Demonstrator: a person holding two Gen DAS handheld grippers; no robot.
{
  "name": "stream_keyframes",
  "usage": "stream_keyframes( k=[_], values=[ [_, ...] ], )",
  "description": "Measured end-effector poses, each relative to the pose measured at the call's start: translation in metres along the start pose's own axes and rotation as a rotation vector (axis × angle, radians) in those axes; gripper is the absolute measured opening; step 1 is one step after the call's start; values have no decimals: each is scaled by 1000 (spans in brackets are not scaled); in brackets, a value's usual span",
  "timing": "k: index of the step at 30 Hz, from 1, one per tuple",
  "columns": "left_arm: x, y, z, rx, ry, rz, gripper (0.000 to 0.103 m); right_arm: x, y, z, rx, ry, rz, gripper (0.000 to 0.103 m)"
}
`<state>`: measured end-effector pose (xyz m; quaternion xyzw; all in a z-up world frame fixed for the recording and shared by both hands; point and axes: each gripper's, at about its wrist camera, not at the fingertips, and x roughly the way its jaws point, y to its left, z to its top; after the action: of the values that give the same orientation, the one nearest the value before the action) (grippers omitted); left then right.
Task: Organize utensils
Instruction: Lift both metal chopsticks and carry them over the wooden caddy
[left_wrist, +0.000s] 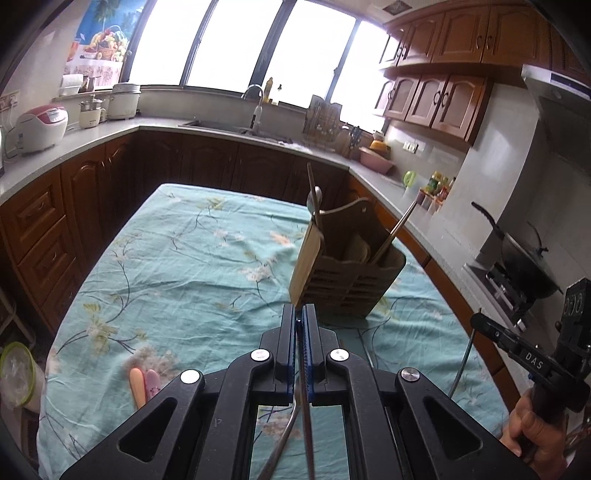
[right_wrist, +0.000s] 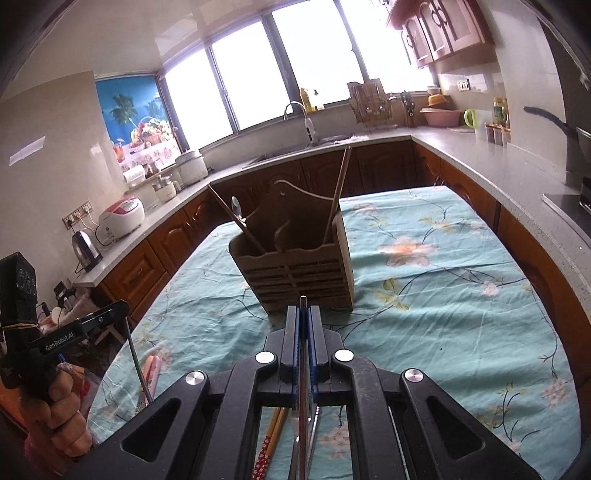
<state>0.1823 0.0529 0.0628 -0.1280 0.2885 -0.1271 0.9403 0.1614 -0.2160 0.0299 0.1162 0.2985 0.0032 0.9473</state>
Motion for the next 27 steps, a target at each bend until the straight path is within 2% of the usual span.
stream_keyframes(
  k=[17, 27],
  values=[
    [-34, 9, 7, -40, -108, -39, 2, -34, -2, 10, 15, -112, 5, 4],
    [-35, 12, 17, -51, -168, -74, 2, -40, -2, 21, 25, -169, 5, 4]
  ],
)
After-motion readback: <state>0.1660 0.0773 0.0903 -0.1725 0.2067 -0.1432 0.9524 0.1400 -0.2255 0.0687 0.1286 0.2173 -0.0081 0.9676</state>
